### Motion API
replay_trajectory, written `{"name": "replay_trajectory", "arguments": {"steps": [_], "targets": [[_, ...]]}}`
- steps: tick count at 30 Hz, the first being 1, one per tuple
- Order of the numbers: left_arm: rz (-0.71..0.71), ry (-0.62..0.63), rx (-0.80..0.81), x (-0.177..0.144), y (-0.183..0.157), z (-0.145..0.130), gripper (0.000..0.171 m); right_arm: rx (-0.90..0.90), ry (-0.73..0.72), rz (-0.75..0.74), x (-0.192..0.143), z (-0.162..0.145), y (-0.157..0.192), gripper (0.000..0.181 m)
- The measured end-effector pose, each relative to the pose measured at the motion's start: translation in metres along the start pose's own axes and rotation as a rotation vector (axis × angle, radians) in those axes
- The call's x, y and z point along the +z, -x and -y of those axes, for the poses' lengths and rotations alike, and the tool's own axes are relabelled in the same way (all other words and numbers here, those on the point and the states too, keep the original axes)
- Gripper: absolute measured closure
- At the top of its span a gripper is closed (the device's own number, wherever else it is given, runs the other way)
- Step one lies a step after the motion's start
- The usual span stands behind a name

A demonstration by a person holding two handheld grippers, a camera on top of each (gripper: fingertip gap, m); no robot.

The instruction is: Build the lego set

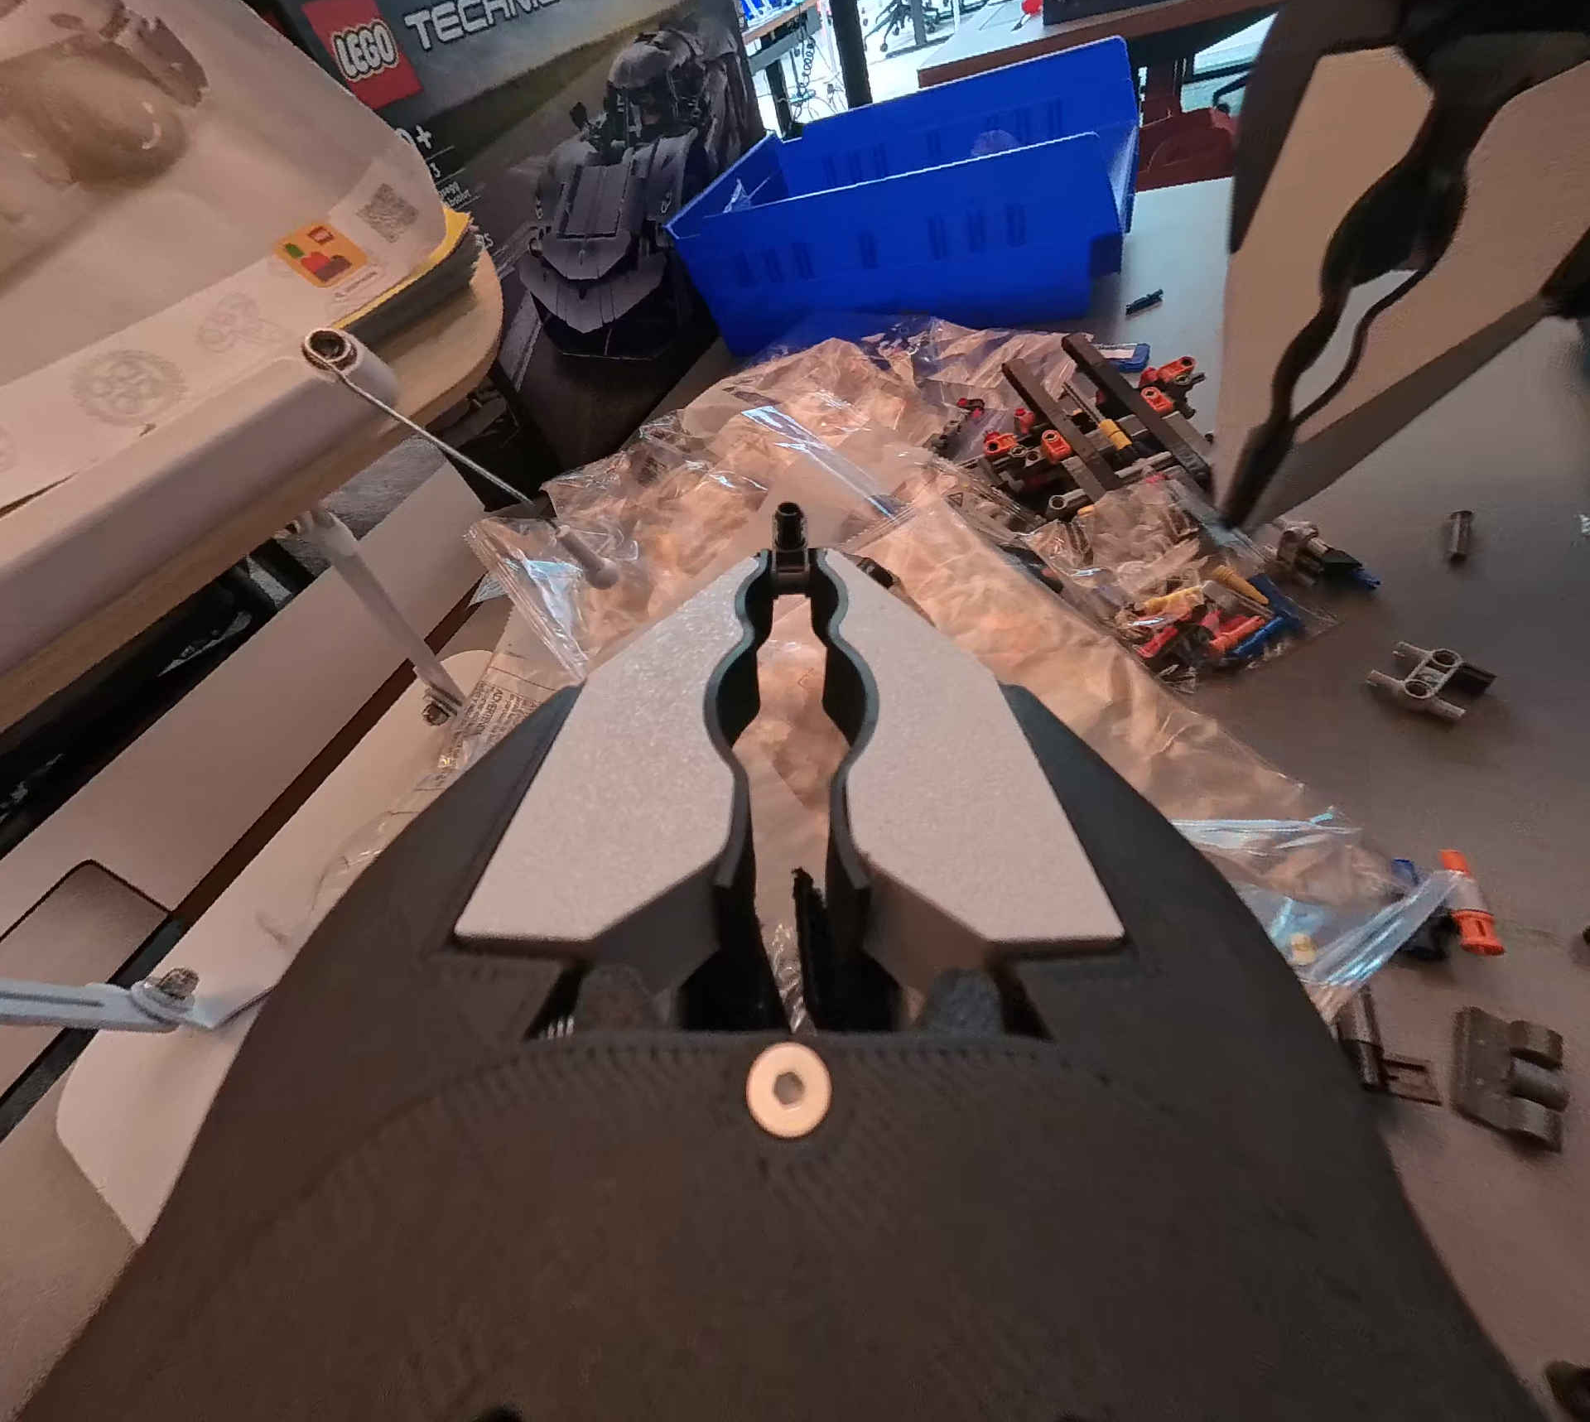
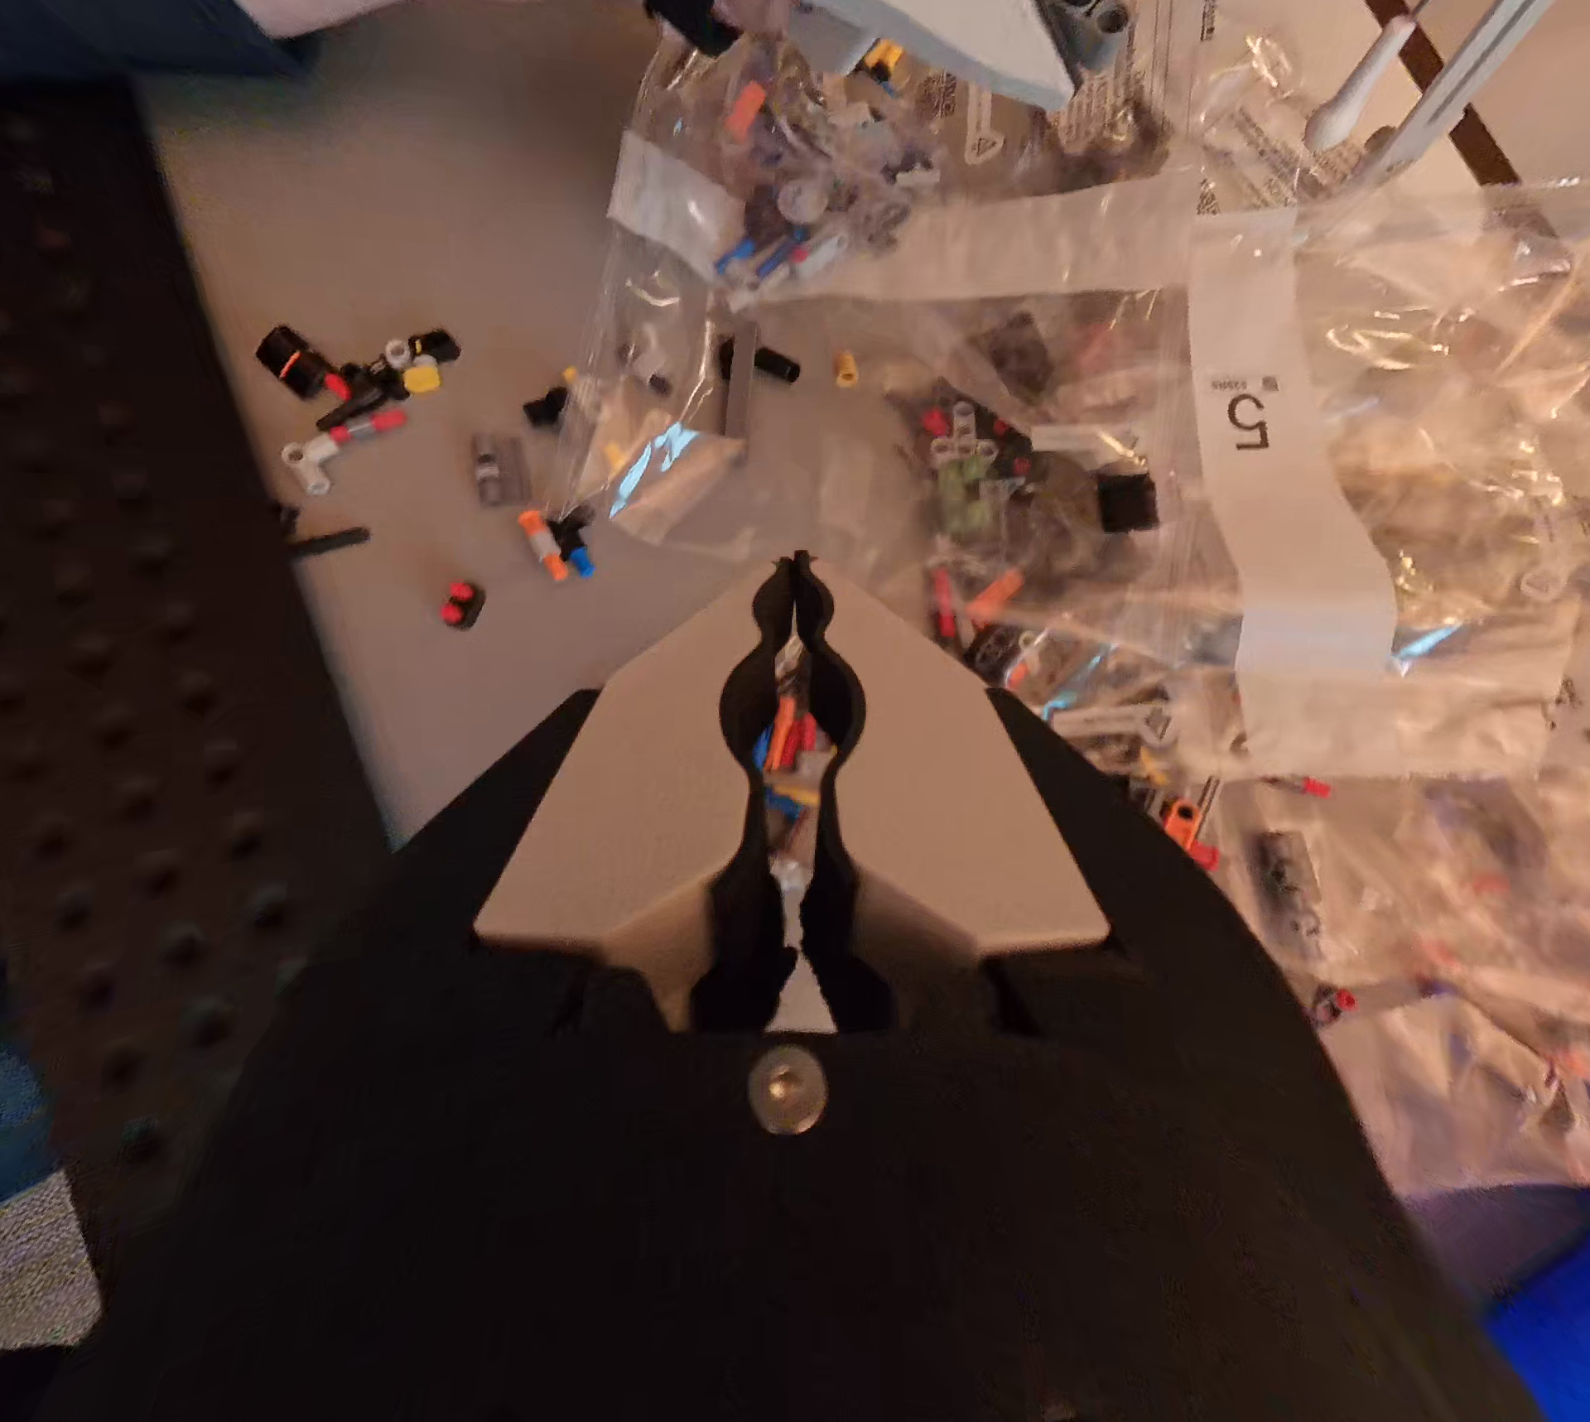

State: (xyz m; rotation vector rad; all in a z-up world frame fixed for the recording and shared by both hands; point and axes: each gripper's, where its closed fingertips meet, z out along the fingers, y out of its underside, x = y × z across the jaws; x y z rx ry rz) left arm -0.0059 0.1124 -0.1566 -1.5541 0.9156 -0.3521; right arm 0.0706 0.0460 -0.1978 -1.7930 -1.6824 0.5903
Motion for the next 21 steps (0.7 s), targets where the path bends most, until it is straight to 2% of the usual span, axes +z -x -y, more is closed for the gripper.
{"name": "replay_trajectory", "arguments": {"steps": [10, 14, 16, 18, 21], "targets": [[0.026, -0.010, -0.014, -0.003, 0.007, 0.002, 0.166, 0.008, 0.034, 0.065, 0.044, 0.019, 0.000, 0.181], [0.032, -0.014, -0.018, -0.004, 0.009, 0.002, 0.166, 0.004, 0.075, 0.027, 0.063, 0.023, -0.006, 0.181], [0.033, -0.015, -0.019, -0.005, 0.010, 0.003, 0.166, 0.022, 0.073, 0.018, 0.071, 0.024, -0.009, 0.168], [0.032, -0.015, -0.020, -0.005, 0.010, 0.002, 0.166, 0.031, 0.085, 0.023, 0.072, 0.018, -0.010, 0.168], [0.035, -0.015, -0.018, -0.005, 0.010, 0.003, 0.166, 0.051, 0.061, -0.016, 0.055, 0.015, -0.016, 0.168]]}}
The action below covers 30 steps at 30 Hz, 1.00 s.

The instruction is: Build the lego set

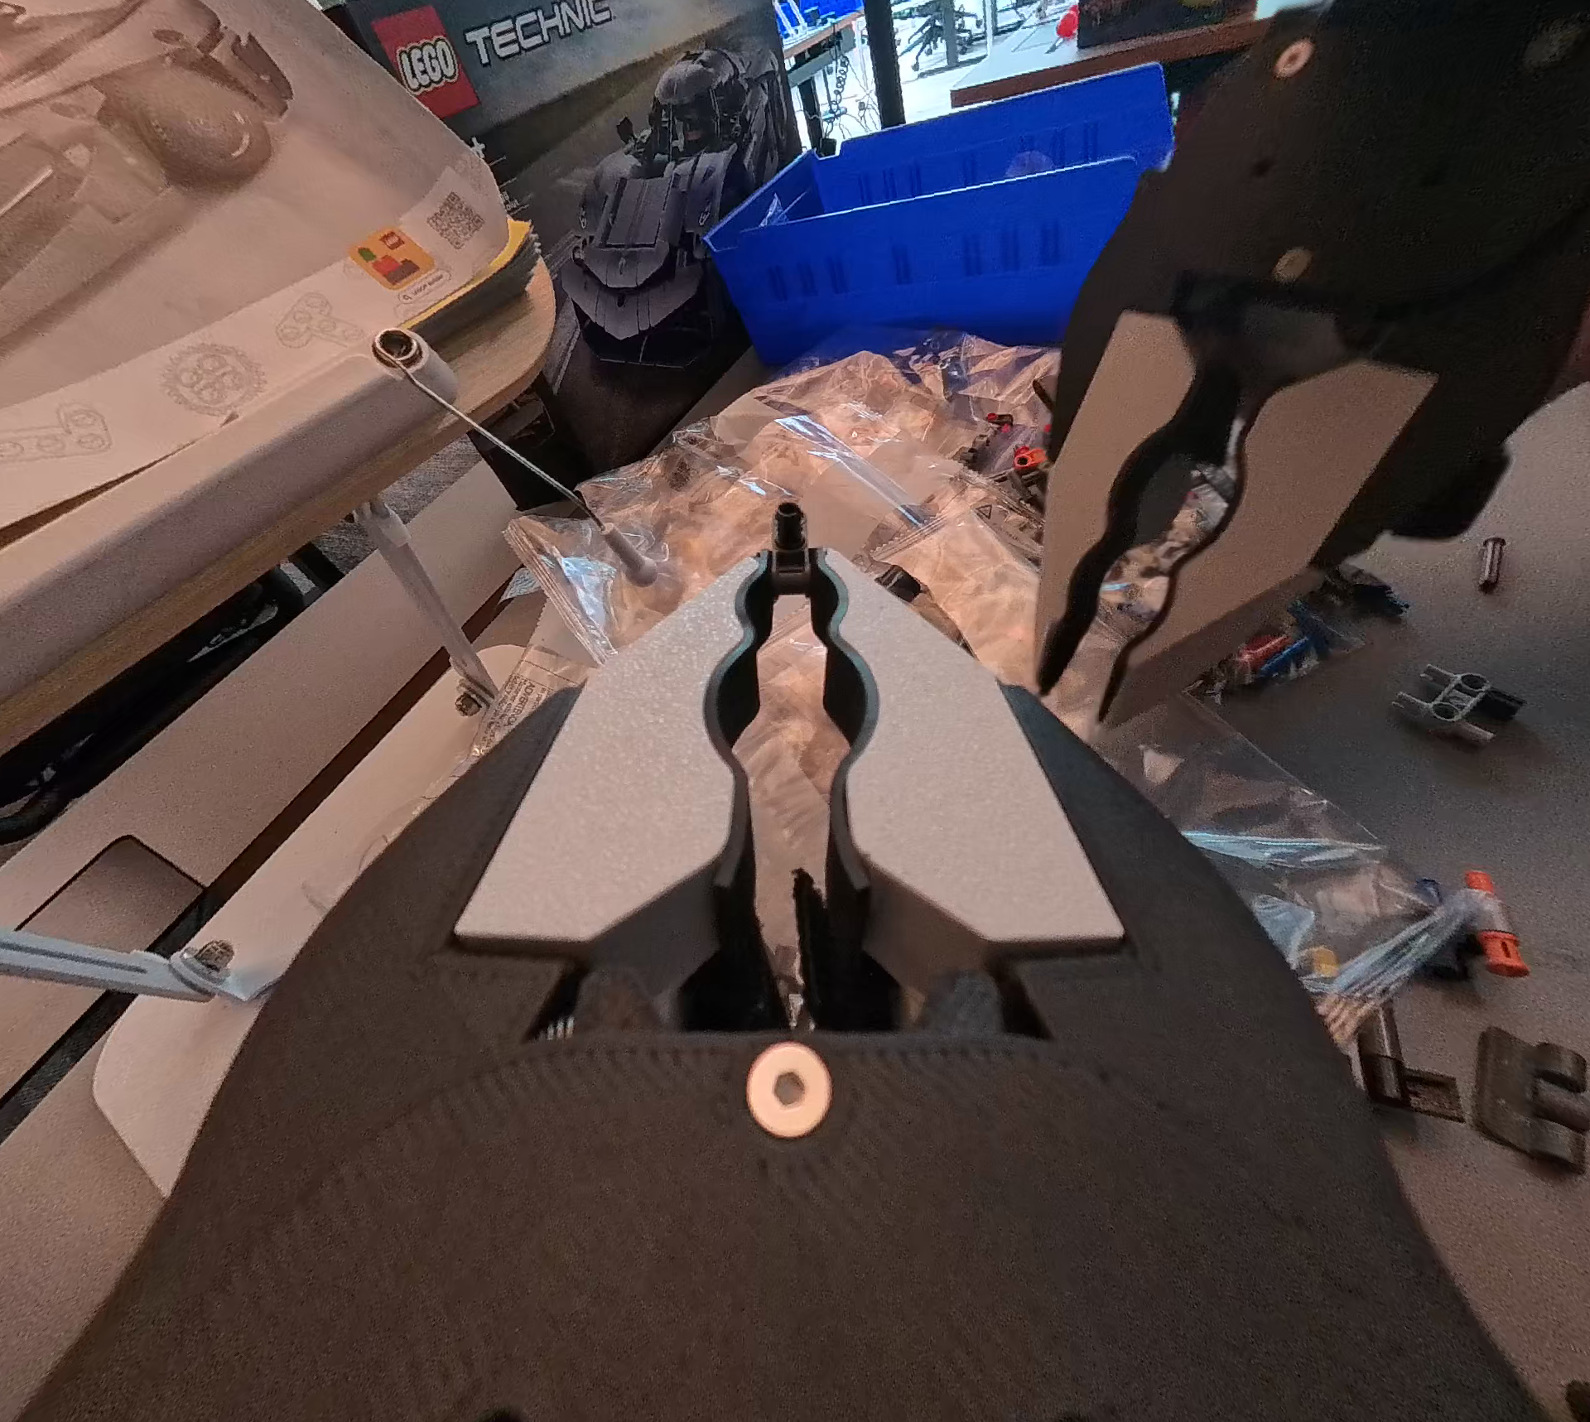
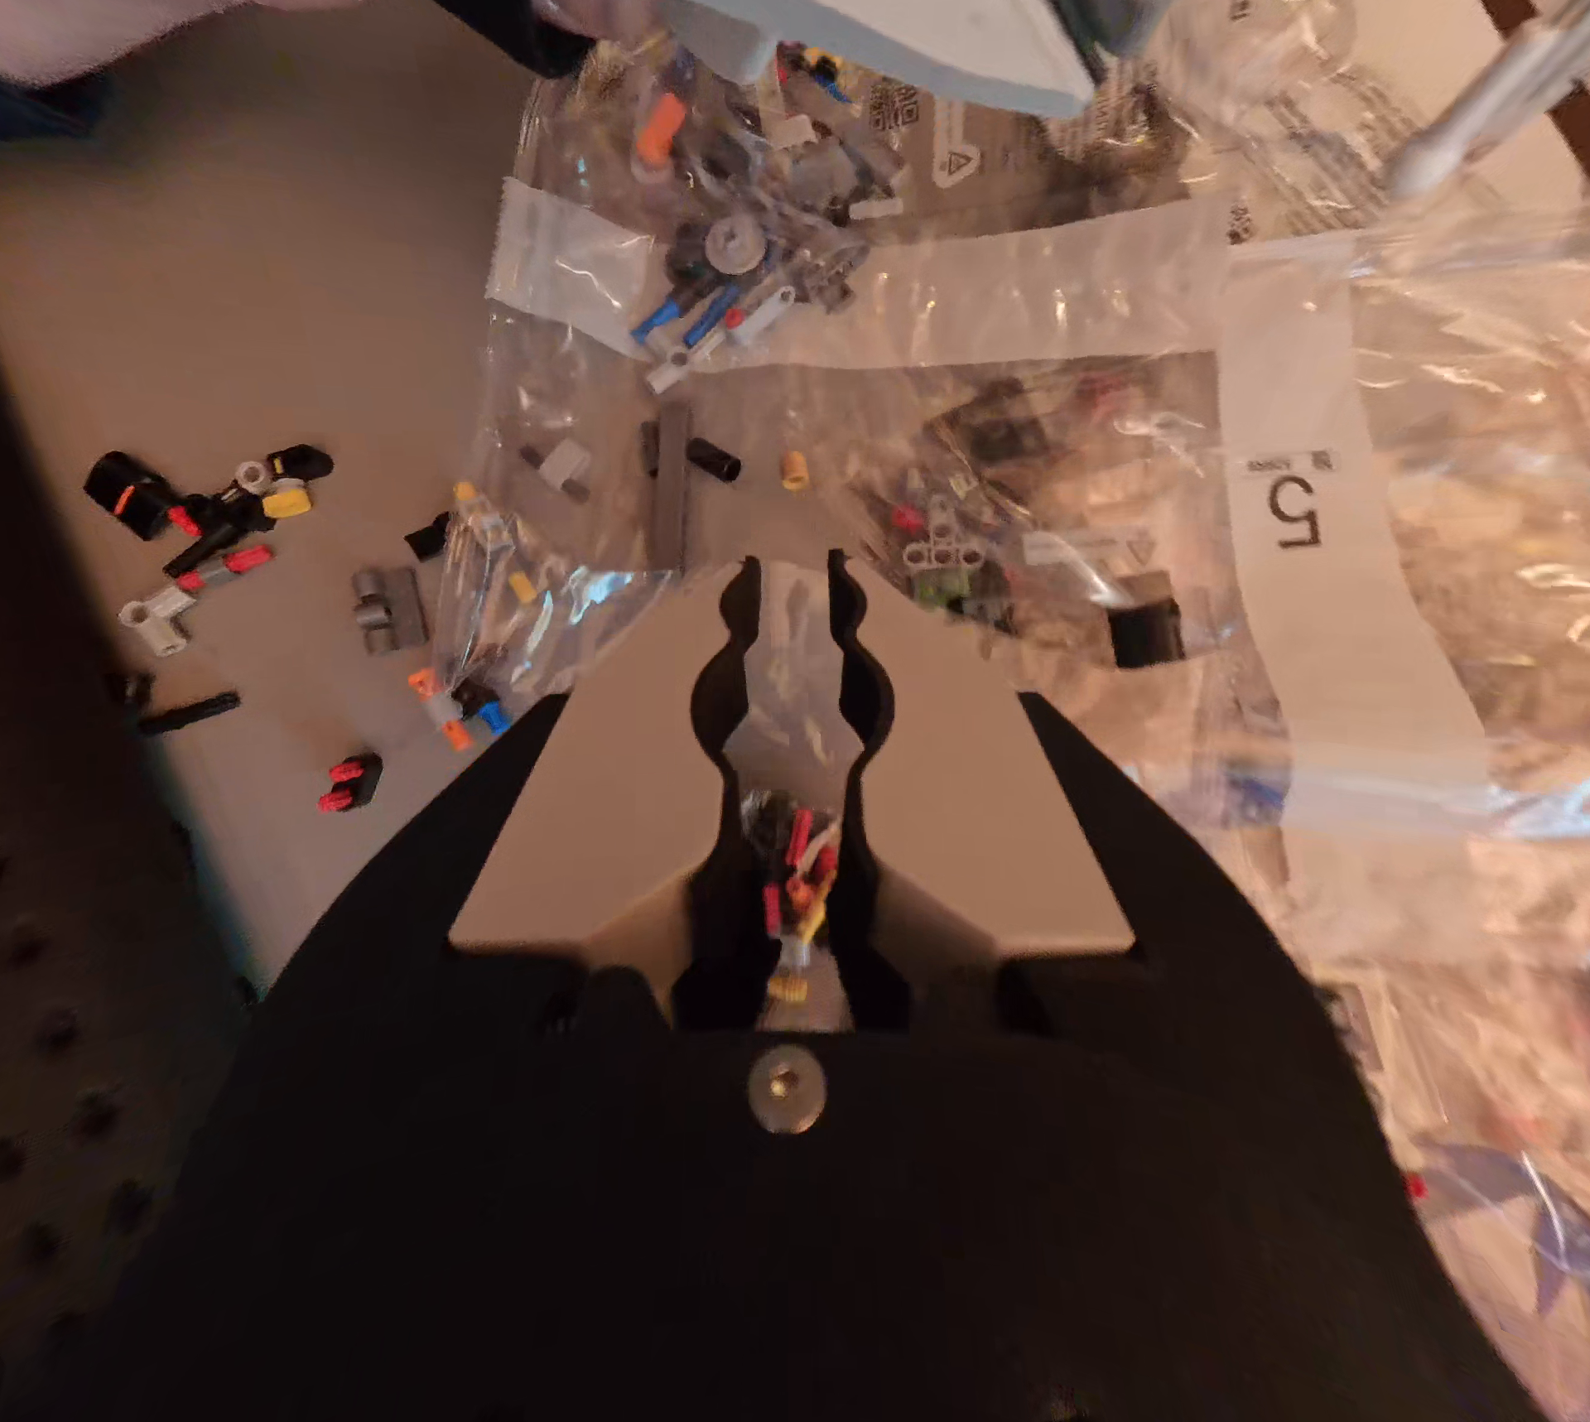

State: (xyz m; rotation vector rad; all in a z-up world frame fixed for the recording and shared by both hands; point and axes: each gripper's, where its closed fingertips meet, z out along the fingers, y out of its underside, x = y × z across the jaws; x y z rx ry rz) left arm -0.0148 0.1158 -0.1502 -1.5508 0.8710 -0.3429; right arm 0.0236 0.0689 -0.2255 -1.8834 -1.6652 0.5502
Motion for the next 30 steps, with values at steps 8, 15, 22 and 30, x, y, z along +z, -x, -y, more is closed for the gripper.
{"name": "replay_trajectory", "arguments": {"steps": [8, 15, 22, 30], "targets": [[0.004, -0.004, -0.009, 0.000, 0.003, 0.000, 0.166, -0.016, 0.184, 0.063, -0.062, -0.089, 0.031, 0.164], [-0.004, 0.018, 0.009, 0.004, -0.002, -0.005, 0.166, 0.001, 0.334, 0.155, -0.069, -0.156, 0.056, 0.168], [0.000, 0.022, 0.007, 0.004, 0.000, -0.007, 0.166, -0.029, 0.331, 0.145, -0.067, -0.150, 0.053, 0.181], [0.005, 0.020, 0.008, 0.003, 0.001, -0.006, 0.166, -0.121, 0.026, 0.118, -0.038, -0.024, 0.042, 0.181]]}}
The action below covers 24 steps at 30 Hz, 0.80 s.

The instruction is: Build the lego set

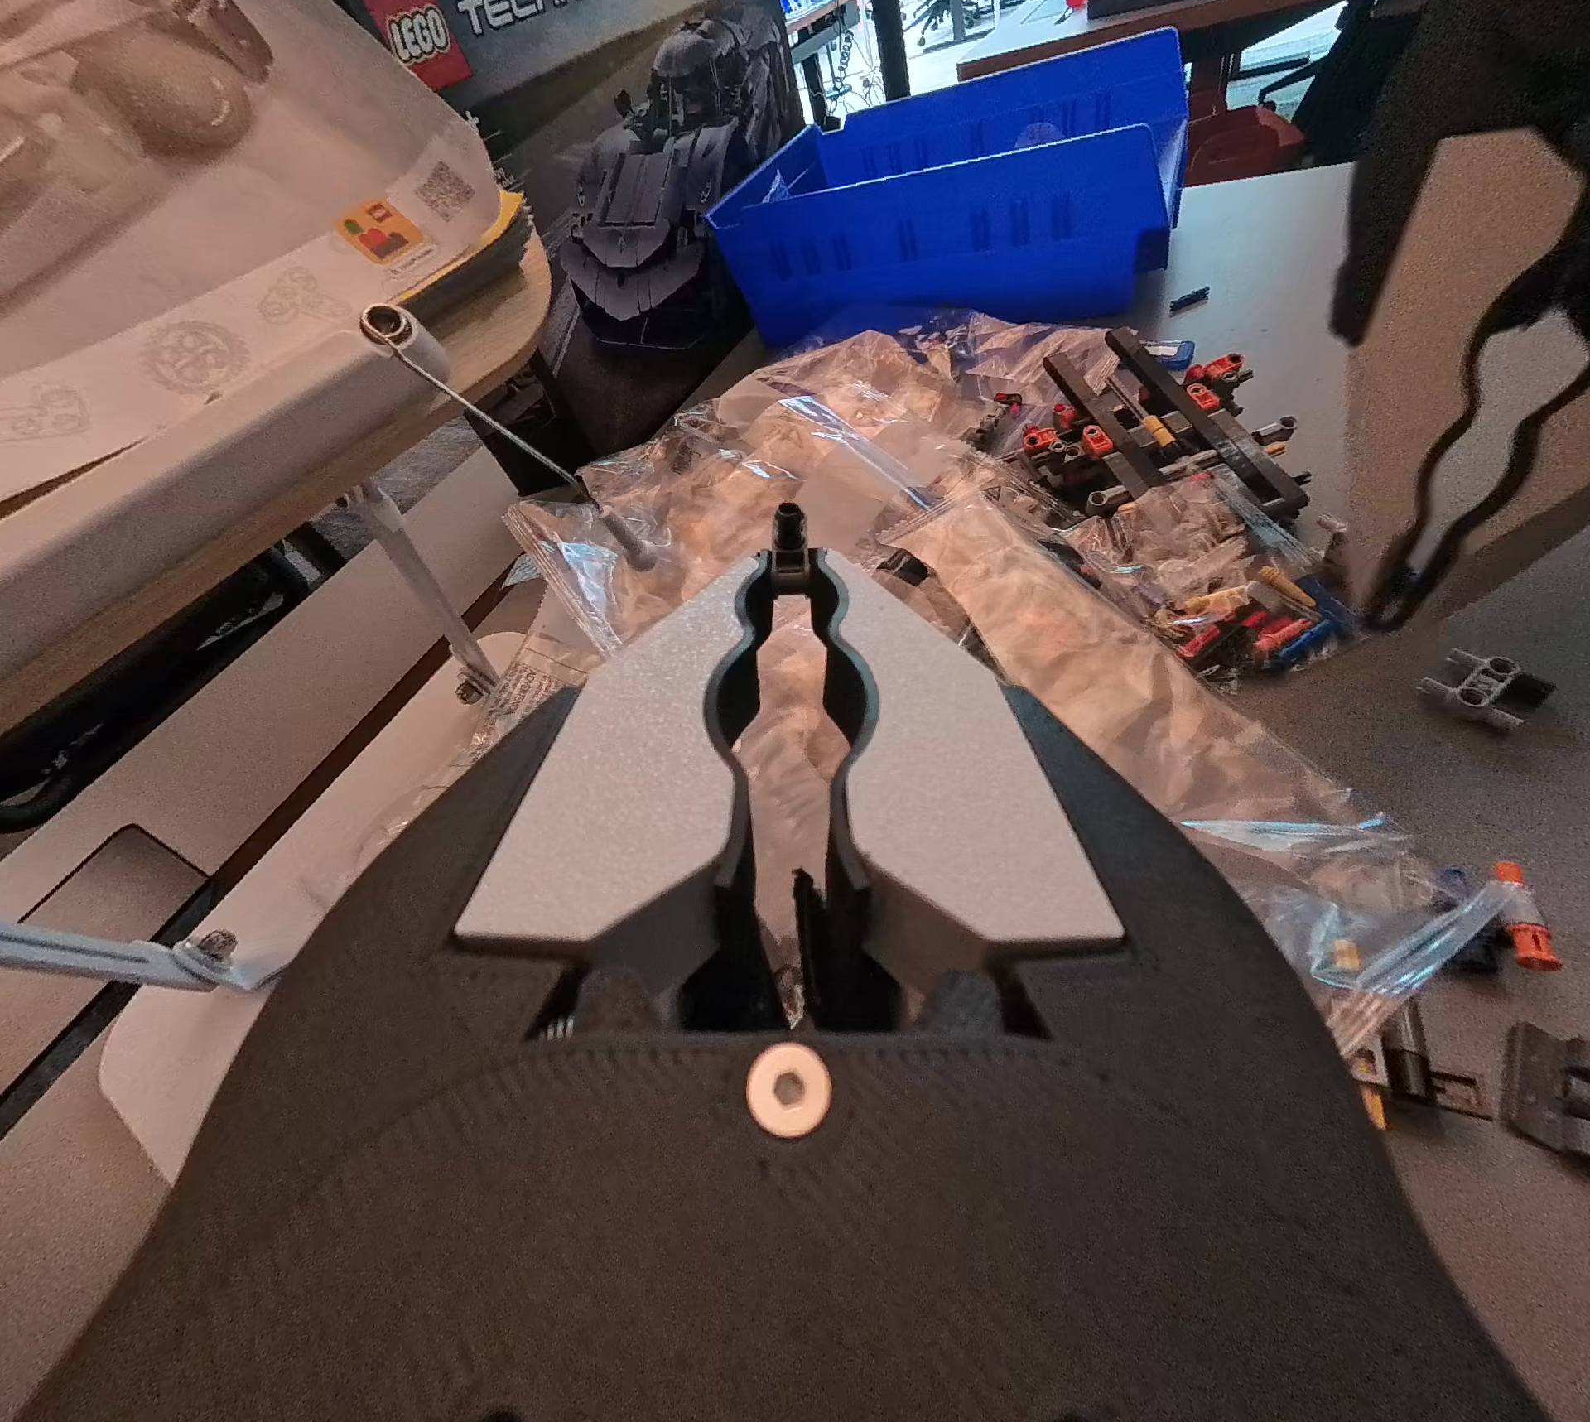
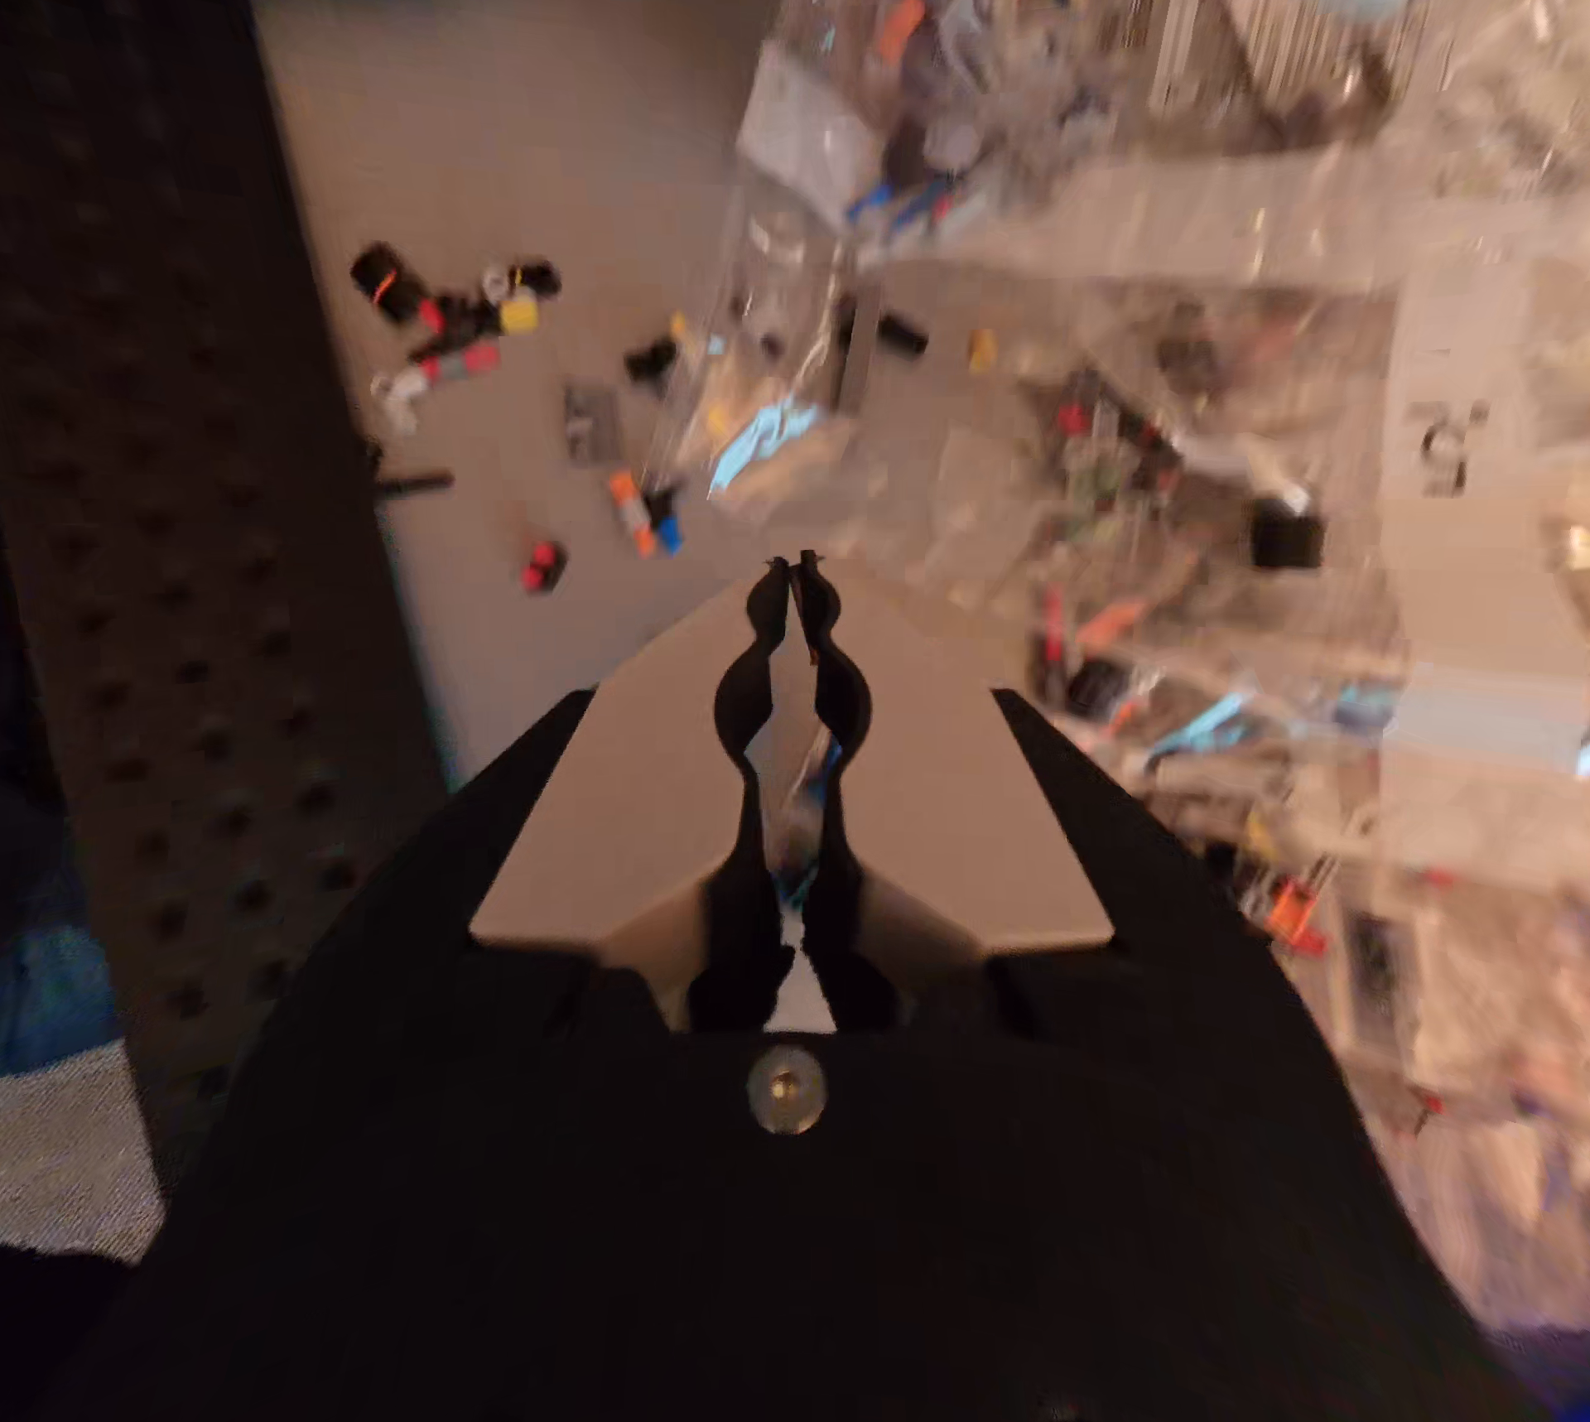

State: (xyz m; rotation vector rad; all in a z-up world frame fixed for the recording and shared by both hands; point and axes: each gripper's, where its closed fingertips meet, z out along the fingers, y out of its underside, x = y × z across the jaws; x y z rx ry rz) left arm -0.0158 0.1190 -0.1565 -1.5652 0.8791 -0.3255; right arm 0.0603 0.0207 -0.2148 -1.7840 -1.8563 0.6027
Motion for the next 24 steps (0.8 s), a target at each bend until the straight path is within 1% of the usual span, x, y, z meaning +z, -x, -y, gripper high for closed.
{"name": "replay_trajectory", "arguments": {"steps": [2, 3, 4, 5, 7, 10, 12, 14, 16, 18, 20, 21, 24], "targets": [[0.003, -0.002, -0.002, -0.001, 0.001, 0.000, 0.166, 0.011, 0.014, -0.072, 0.019, 0.019, -0.022, 0.181], [0.003, -0.001, -0.004, -0.001, 0.002, 0.000, 0.166, 0.015, 0.033, -0.087, 0.031, 0.024, -0.030, 0.178], [0.002, -0.001, -0.005, -0.001, 0.002, 0.000, 0.166, 0.011, 0.055, -0.088, 0.041, 0.026, -0.034, 0.169], [0.001, 0.000, -0.006, -0.002, 0.002, 0.000, 0.166, 0.004, 0.072, -0.102, 0.047, 0.026, -0.037, 0.167], [0.001, -0.002, -0.005, -0.002, 0.002, 0.001, 0.167, 0.019, 0.061, -0.116, 0.045, 0.027, -0.041, 0.167], [0.000, -0.006, -0.006, -0.002, 0.002, 0.003, 0.167, 0.050, 0.007, -0.146, 0.022, 0.024, -0.043, 0.170], [0.000, -0.007, -0.008, -0.002, 0.002, 0.003, 0.166, 0.073, -0.001, -0.135, 0.005, 0.013, -0.036, 0.171], [0.000, -0.005, -0.007, -0.002, 0.001, 0.002, 0.166, 0.066, 0.028, -0.074, -0.004, -0.005, -0.017, 0.170], [0.000, -0.006, -0.011, -0.001, 0.002, 0.002, 0.166, 0.073, 0.120, -0.023, -0.006, -0.032, 0.002, 0.165], [-0.001, -0.004, -0.010, -0.001, 0.001, 0.001, 0.166, 0.067, 0.202, -0.031, -0.005, -0.057, 0.011, 0.163], [-0.001, 0.000, -0.007, 0.000, 0.001, 0.000, 0.166, 0.088, 0.238, -0.067, -0.011, -0.073, 0.011, 0.163], [-0.001, 0.002, -0.006, 0.000, 0.000, 0.000, 0.166, 0.103, 0.229, -0.103, -0.017, -0.078, 0.006, 0.163], [0.000, 0.005, -0.007, 0.000, 0.001, -0.001, 0.166, 0.212, 0.126, -0.257, -0.056, -0.089, -0.022, 0.163]]}}
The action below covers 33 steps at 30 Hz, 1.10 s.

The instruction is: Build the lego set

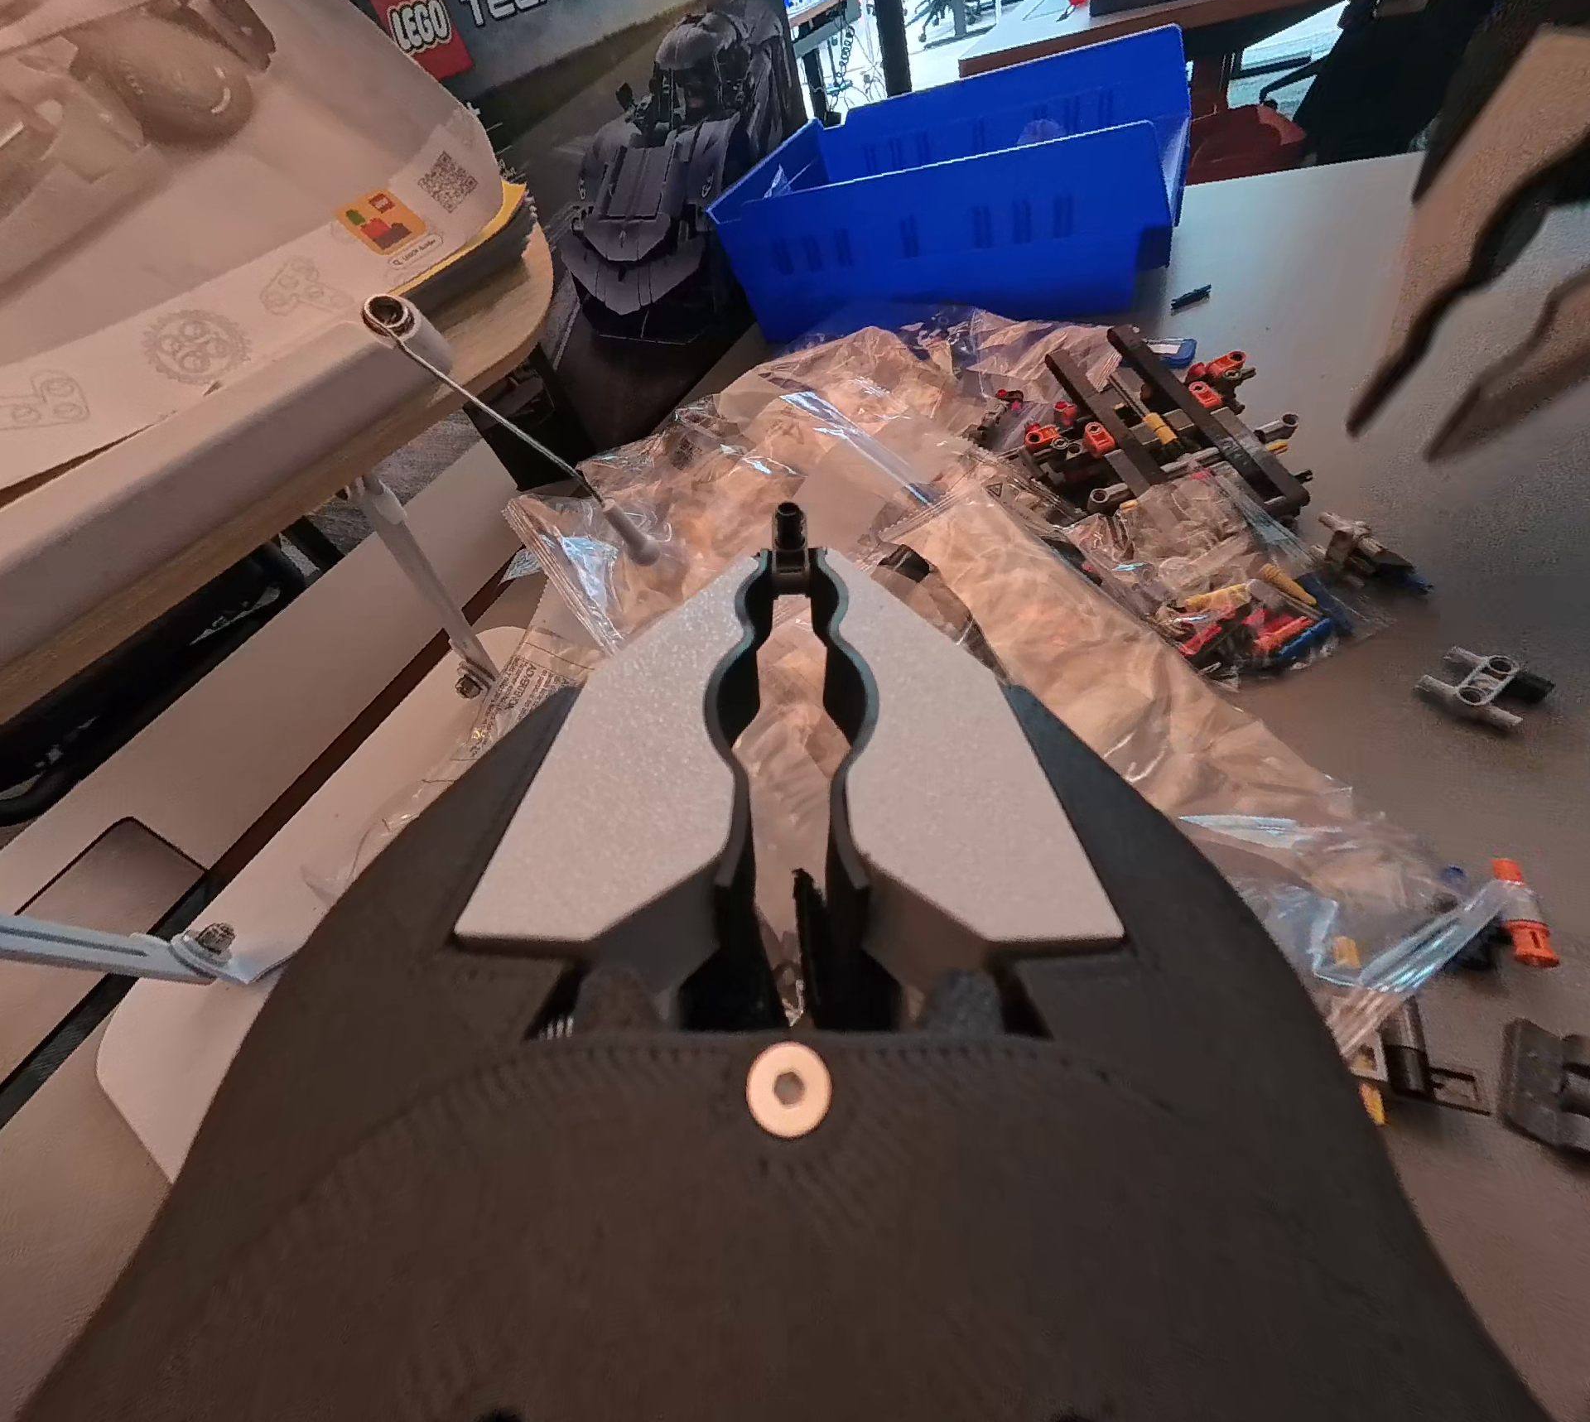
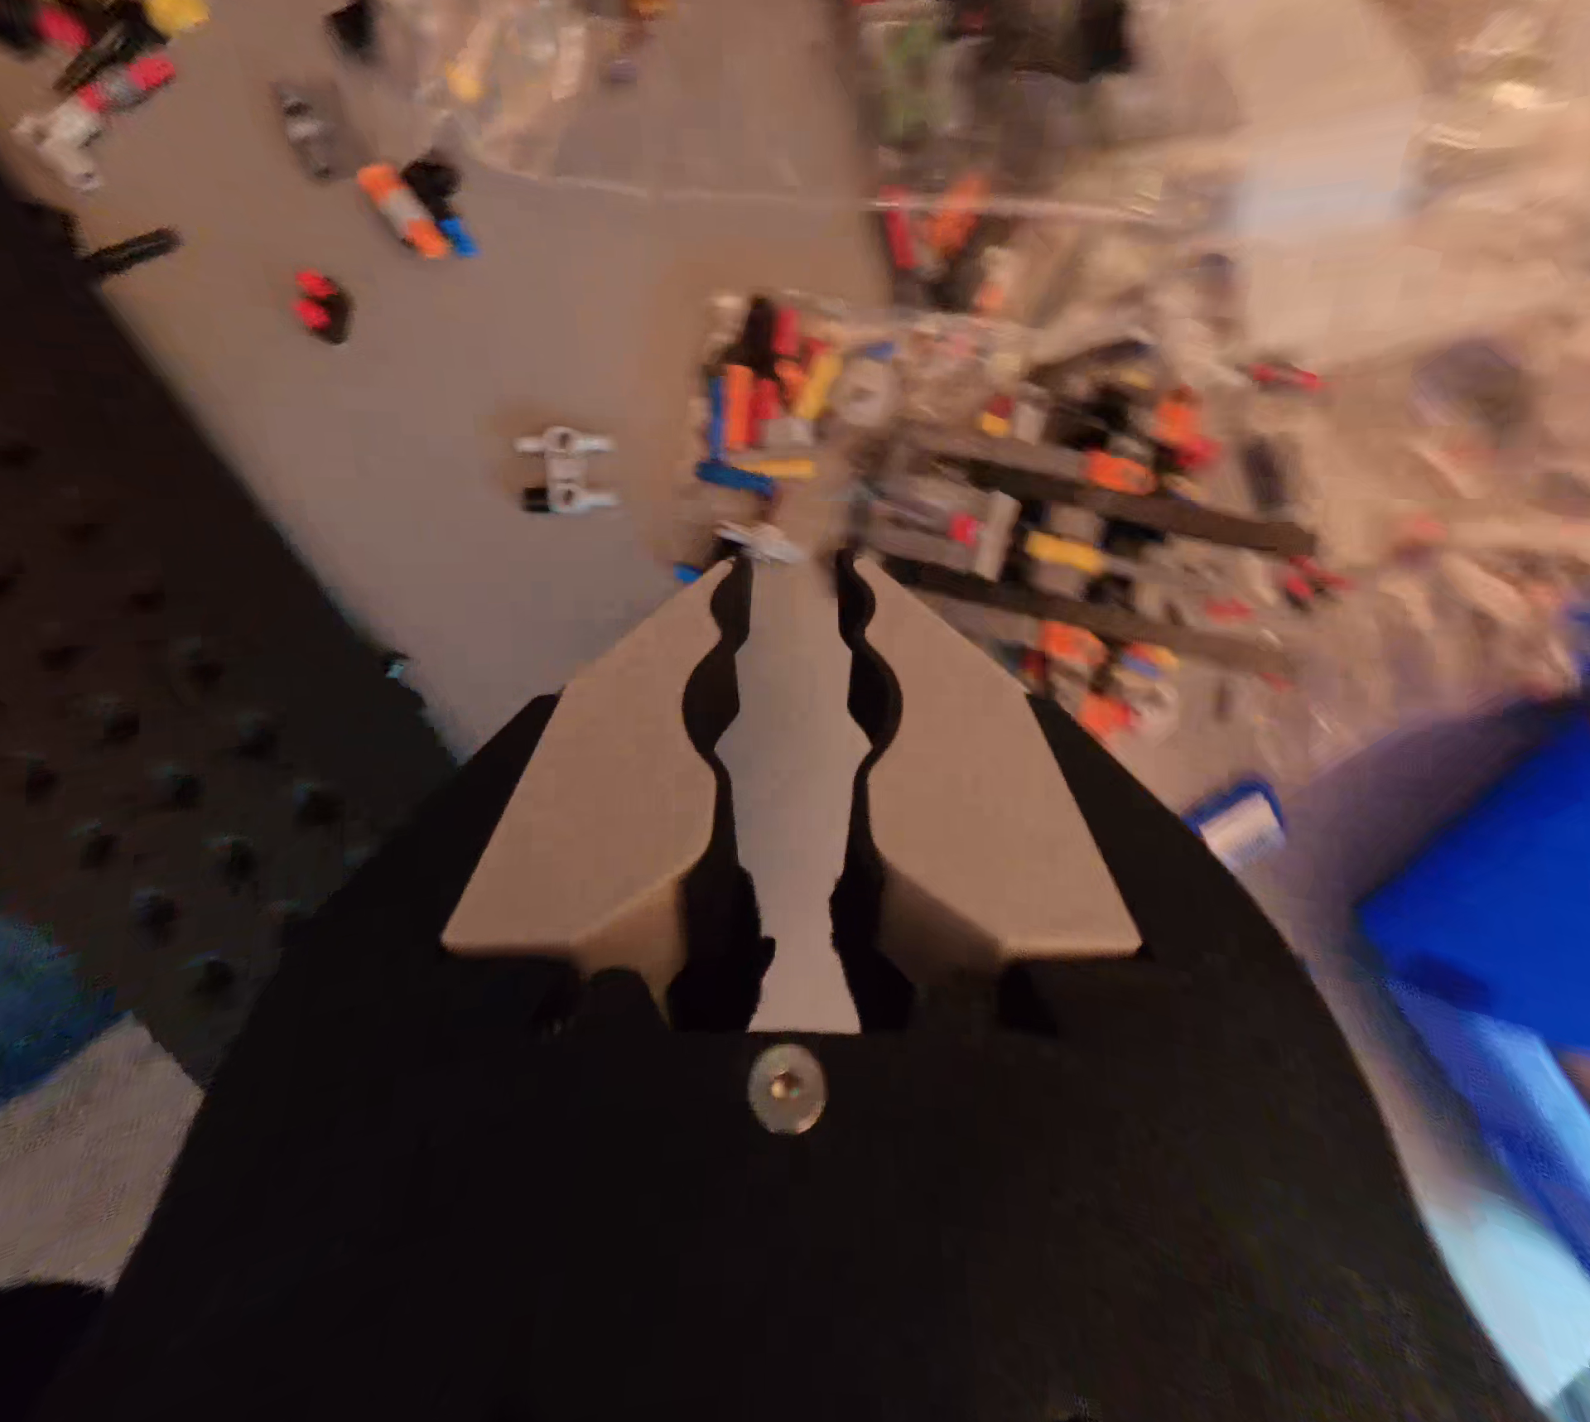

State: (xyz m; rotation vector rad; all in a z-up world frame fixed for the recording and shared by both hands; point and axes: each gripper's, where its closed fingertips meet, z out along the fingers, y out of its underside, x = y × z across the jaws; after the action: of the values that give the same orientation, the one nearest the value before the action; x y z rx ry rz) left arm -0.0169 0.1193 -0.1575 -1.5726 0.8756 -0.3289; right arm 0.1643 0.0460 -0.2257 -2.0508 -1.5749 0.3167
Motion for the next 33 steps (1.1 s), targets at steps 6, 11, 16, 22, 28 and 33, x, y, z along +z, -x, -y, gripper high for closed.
{"name": "replay_trajectory", "arguments": {"steps": [6, 11, 16, 22, 28, 33], "targets": [[-0.011, 0.012, 0.000, 0.004, -0.003, -0.003, 0.166, 0.271, -0.077, -0.216, -0.052, -0.053, -0.082, 0.160], [-0.014, 0.022, 0.008, 0.006, -0.005, -0.006, 0.166, 0.304, -0.030, -0.210, -0.034, -0.082, -0.097, 0.159], [-0.015, 0.034, 0.008, 0.007, -0.005, -0.010, 0.166, 0.346, 0.001, -0.265, -0.013, -0.088, -0.123, 0.159], [-0.017, 0.040, 0.010, 0.008, -0.005, -0.011, 0.166, 0.321, 0.013, -0.225, 0.016, -0.076, -0.138, 0.156], [-0.019, 0.043, 0.012, 0.009, -0.005, -0.012, 0.166, 0.319, 0.052, -0.178, 0.040, -0.069, -0.146, 0.161], [-0.021, 0.046, 0.019, 0.010, -0.007, -0.012, 0.166, 0.387, 0.043, -0.087, 0.044, -0.067, -0.143, 0.179]]}}
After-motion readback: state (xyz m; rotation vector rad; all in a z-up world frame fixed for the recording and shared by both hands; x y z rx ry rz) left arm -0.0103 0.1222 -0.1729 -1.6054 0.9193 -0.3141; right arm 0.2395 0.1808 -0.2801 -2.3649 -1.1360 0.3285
